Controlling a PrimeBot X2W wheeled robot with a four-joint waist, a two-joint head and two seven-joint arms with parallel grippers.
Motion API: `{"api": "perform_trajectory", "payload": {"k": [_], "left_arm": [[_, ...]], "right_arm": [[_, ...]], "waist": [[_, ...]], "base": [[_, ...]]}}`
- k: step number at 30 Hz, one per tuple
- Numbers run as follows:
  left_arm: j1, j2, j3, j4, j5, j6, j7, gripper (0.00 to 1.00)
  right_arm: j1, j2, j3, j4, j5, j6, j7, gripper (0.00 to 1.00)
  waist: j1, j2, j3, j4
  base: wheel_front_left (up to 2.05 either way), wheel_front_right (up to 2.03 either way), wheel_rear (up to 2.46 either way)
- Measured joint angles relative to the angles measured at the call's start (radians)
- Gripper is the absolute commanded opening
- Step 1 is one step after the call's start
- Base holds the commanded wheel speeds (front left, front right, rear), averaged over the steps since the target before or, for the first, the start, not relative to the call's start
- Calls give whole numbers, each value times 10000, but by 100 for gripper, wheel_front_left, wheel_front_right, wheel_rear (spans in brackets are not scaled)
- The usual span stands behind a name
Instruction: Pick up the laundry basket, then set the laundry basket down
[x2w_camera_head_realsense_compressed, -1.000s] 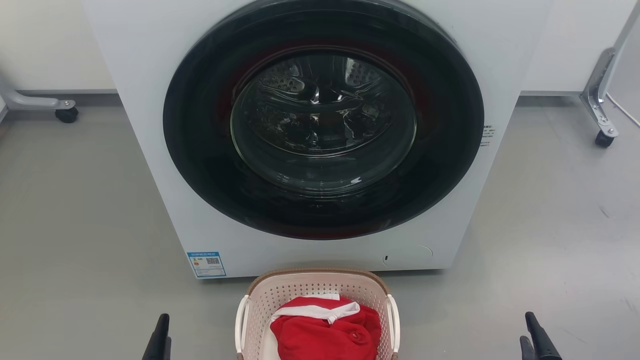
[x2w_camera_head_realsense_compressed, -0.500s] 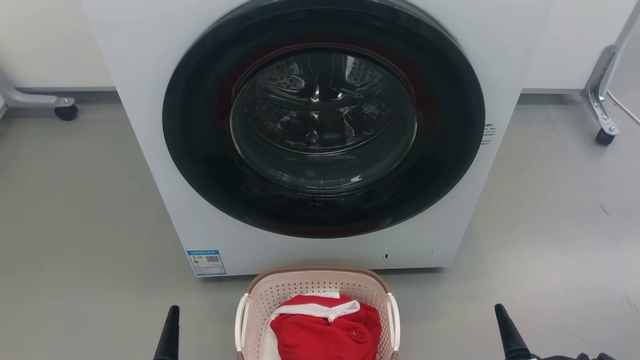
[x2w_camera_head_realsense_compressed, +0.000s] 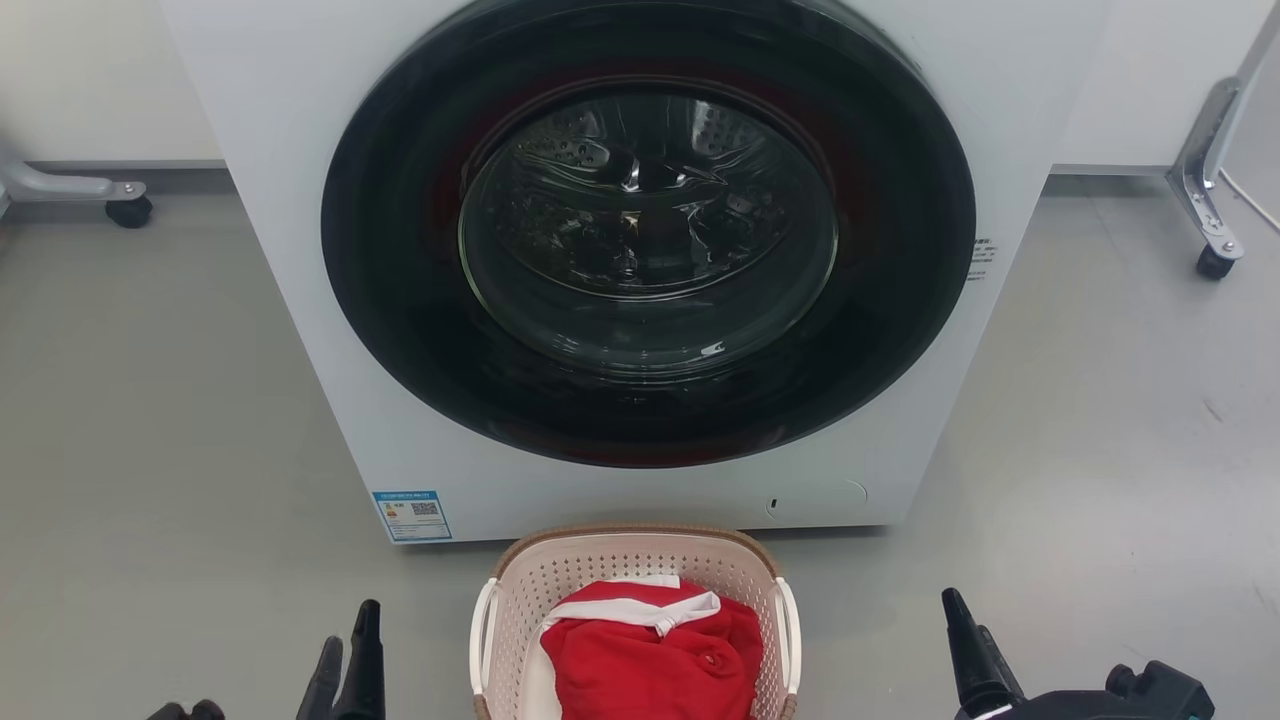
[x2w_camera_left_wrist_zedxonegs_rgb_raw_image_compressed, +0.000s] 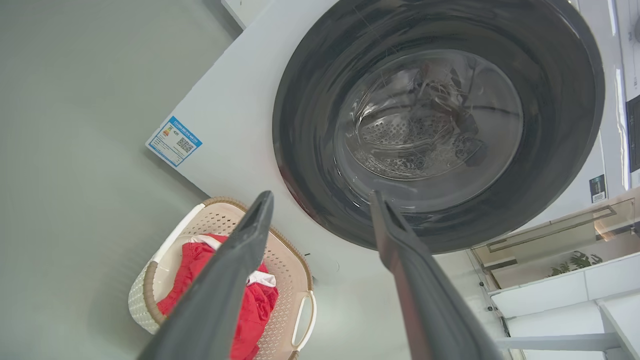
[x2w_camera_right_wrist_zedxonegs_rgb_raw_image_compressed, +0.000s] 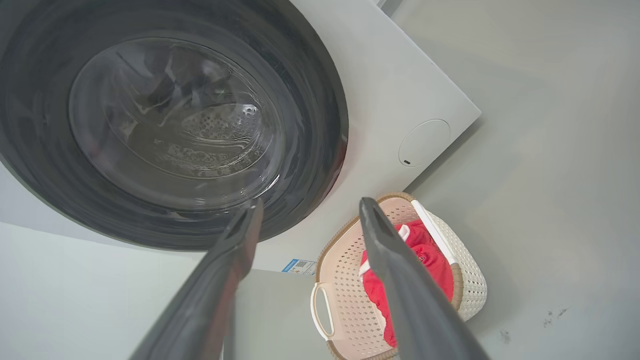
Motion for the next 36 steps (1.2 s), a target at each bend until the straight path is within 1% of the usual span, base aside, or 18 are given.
{"api": "perform_trajectory", "payload": {"k": [7, 14, 17, 20, 36], "left_arm": [[0, 224, -408, -123, 1522, 182, -217, 100], [0, 345, -702, -201, 2757, 395, -491, 100], [0, 357, -782, -228, 3237, 454, -593, 100], [-1, 360, -859, -245, 3494, 529, -650, 100], [-1, 389, -1269, -393, 5864, 890, -1258, 100]], "right_arm": [[-90, -27, 349, -4, -901, -159, -236, 100], [-226, -42, 679, -17, -1743, -290, -497, 100], [-295, -46, 811, -15, -2163, -374, -612, 100], [-405, -52, 907, -21, -2376, -380, -700, 100], [-608, -69, 1622, 67, -4431, -642, -1287, 100]], "waist": [[0, 0, 108, 0], [0, 0, 226, 2], [0, 0, 272, 4], [0, 0, 298, 7], [1, 0, 475, 35]], "base": [[0, 0, 0], [0, 0, 0], [0, 0, 0], [0, 0, 0], [0, 0, 0]]}}
